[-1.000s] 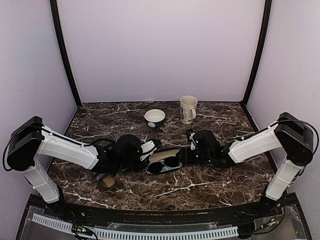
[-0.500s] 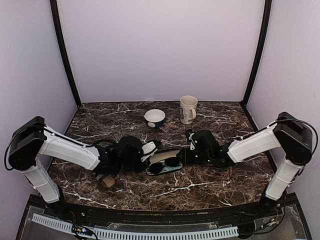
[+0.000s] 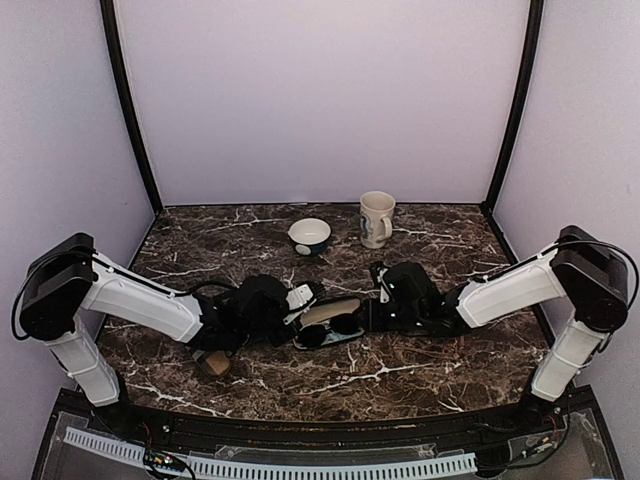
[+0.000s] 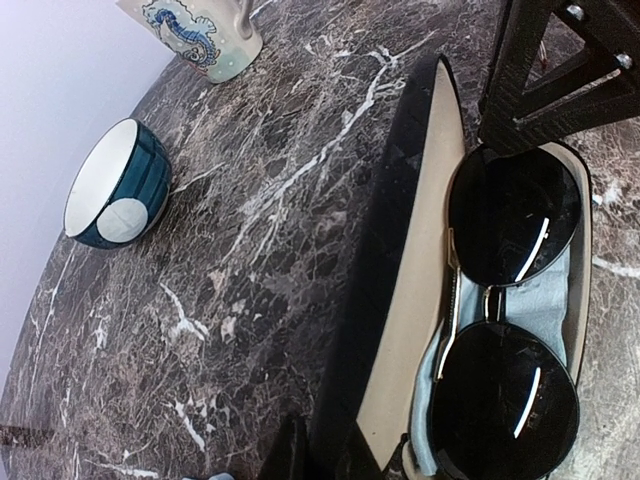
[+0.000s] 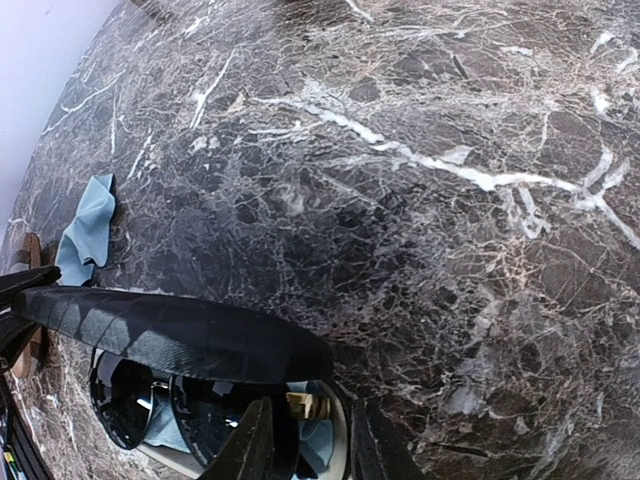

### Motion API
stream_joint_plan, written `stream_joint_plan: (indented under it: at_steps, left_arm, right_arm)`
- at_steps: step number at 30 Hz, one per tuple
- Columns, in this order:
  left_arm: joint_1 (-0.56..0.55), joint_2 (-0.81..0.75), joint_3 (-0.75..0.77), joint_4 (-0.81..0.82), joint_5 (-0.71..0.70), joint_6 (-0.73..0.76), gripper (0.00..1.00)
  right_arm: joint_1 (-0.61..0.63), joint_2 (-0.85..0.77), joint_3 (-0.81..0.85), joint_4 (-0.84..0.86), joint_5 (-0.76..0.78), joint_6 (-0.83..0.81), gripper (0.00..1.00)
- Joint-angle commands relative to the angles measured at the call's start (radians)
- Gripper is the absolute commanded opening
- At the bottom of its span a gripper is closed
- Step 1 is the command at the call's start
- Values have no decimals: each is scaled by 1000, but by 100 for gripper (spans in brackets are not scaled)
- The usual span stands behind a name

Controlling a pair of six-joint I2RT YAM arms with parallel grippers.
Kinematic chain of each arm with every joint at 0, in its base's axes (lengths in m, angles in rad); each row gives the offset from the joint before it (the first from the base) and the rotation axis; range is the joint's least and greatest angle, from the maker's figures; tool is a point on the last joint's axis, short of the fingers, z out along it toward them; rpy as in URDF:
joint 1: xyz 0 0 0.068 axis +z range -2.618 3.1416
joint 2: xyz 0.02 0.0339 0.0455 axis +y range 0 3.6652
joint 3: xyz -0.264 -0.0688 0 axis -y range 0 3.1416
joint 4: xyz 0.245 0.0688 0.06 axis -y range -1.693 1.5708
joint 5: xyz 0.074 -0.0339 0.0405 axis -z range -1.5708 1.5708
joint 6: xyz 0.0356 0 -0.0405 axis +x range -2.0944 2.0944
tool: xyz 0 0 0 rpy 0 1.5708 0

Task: Organize the sunglasses
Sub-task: Adjust the sunglasses in the sunglasses case.

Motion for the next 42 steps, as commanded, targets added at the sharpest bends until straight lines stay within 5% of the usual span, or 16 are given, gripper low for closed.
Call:
stream_joint_plan:
  at_steps: [1, 14, 25, 42]
  left_arm:
    - [-6, -4, 2, 61, -24, -8, 0]
    - [-9, 5, 5, 62, -31, -8, 0]
    - [-10, 7, 5, 67, -26, -10, 0]
    - [-13, 9, 7, 64, -30, -9, 0]
  right_arm:
    - [11, -32, -12, 1, -5, 18, 27]
    - [26, -18, -19, 36, -42, 38, 24]
    - [29, 3, -22, 55, -42, 46, 38]
    - [39, 18, -34, 112, -95, 57, 39]
